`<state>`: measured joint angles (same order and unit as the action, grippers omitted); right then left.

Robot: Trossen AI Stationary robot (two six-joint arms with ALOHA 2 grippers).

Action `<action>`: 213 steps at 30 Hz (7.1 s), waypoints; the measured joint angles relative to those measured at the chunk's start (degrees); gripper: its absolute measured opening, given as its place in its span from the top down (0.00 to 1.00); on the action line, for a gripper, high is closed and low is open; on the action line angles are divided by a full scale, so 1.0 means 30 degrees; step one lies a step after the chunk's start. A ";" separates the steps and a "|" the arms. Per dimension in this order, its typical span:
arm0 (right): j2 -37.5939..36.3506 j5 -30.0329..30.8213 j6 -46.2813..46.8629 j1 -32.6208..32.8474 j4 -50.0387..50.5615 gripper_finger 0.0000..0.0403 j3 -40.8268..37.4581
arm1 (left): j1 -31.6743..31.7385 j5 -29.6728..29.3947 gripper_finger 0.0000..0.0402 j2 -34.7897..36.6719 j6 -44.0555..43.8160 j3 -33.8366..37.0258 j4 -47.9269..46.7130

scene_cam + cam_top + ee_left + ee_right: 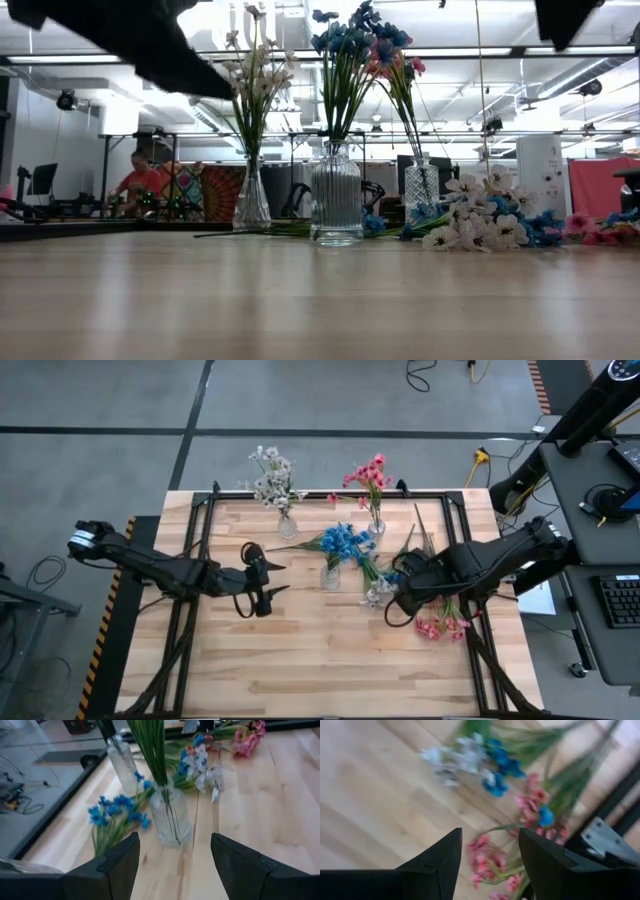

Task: Sort flowers into vase by color
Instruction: Put the right pink flowers into the right transparent vase

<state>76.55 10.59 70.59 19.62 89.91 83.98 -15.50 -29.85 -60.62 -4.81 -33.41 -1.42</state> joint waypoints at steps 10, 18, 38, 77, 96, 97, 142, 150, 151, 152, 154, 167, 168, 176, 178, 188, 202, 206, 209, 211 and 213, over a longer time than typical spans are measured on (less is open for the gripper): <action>-0.0618 0.0028 -0.0251 -0.2830 -0.0073 0.39 -0.4876 | -0.0402 -0.1095 0.43 -0.0052 0.3211 -0.3464 -0.2010; -0.0950 0.0515 -0.5526 -0.8455 -0.3267 0.41 -0.7292 | -0.0402 -0.1094 0.43 -0.0052 0.4097 -0.4576 -0.2495; -0.0709 0.0285 -0.9234 -1.5137 -0.6259 0.45 -1.1670 | -0.0395 -0.1426 0.43 -0.0052 0.4435 -0.4576 -0.3356; 0.3728 0.1041 -1.1841 -1.7770 -0.8853 0.76 -1.2514 | -0.0395 -0.1433 0.43 -0.0052 0.4377 -0.4568 -0.3889; 0.1990 0.0978 -1.0743 -1.7755 -0.7792 0.71 -1.3151 | -0.0395 -0.1426 0.43 -0.0052 0.4290 -0.4562 -0.3888; 0.1990 0.0968 -1.0743 -1.7755 -0.8038 0.71 -1.3239 | -0.0395 -0.1433 0.43 -0.0052 0.4290 -0.4562 -0.3888; -0.4114 0.0473 -0.8845 -1.6718 -0.8826 0.97 -1.3125 | -0.0387 -0.1426 0.43 -0.0045 0.3714 -0.4554 -0.4255; -0.7896 0.0485 -0.7421 -1.4718 -0.8759 0.97 -1.1644 | -0.0390 -0.1419 0.43 -0.0052 0.3442 -0.4554 -0.4199; -0.8228 0.0489 -0.7358 -1.4448 -0.8737 0.97 -1.1400 | -0.0395 -0.1408 0.43 -0.0052 0.3430 -0.4554 -0.4123; -0.8517 0.0495 -0.7311 -1.4181 -0.8722 0.97 -1.1113 | -0.0395 -0.1390 0.43 -0.0052 0.3418 -0.4554 -0.3994; -0.8961 0.0502 -0.7236 -1.3613 -0.8707 0.97 -1.0499 | -0.0395 -0.1375 0.43 -0.0052 0.3412 -0.4554 -0.3725; -0.8944 0.0538 -0.8201 -0.9854 -0.8047 0.97 -0.5364 | -0.1403 -0.1339 0.43 -0.0052 0.3423 -0.4582 -0.2315; -0.8906 0.0538 -0.8372 -0.9577 -0.8058 0.97 -0.4965 | -0.1574 -0.1346 0.43 -0.0052 0.3423 -0.4637 -0.2336; -0.8895 0.0973 -1.1063 -0.6610 -1.0792 0.97 -0.3376 | -0.3638 -0.2614 0.43 -0.0111 0.4509 -0.5440 -0.1873; -0.8802 0.1009 -1.2656 -0.5679 -1.2814 0.97 -0.3594 | -0.4185 -0.3095 0.43 -0.0252 0.5091 -0.5531 -0.1064; -0.5808 0.0911 -2.0080 0.0928 -1.9015 0.97 -0.4296 | -0.5473 -0.3222 0.43 -0.2297 0.6746 -0.5538 0.5337; 0.0982 0.2043 -2.1943 0.3504 -1.9635 0.97 -0.2069 | -0.5407 0.0048 0.43 -0.7334 0.9157 -0.6342 1.2992; 0.1733 0.2637 -2.2910 0.3502 -1.9662 0.97 -0.1222 | -0.5444 0.0220 0.43 -0.9041 0.9857 -0.7792 1.2896; 0.2091 0.2644 -2.3070 0.3504 -1.9641 0.97 -0.0847 | -0.5429 0.0159 0.44 -0.9876 1.0763 -0.8701 1.2968; 0.2172 0.2659 -2.3136 0.3497 -1.9638 0.97 -0.0728 | -0.5422 0.0137 0.46 -1.0278 1.1130 -0.9042 1.2948; 0.2172 0.2666 -2.3332 0.3504 -1.9625 0.97 -0.0711 | -0.5422 0.0140 0.51 -1.0432 1.1347 -0.9165 1.2817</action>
<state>83.07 18.59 0.60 30.13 31.04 81.84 -31.77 -29.43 -91.91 29.23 -60.90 37.04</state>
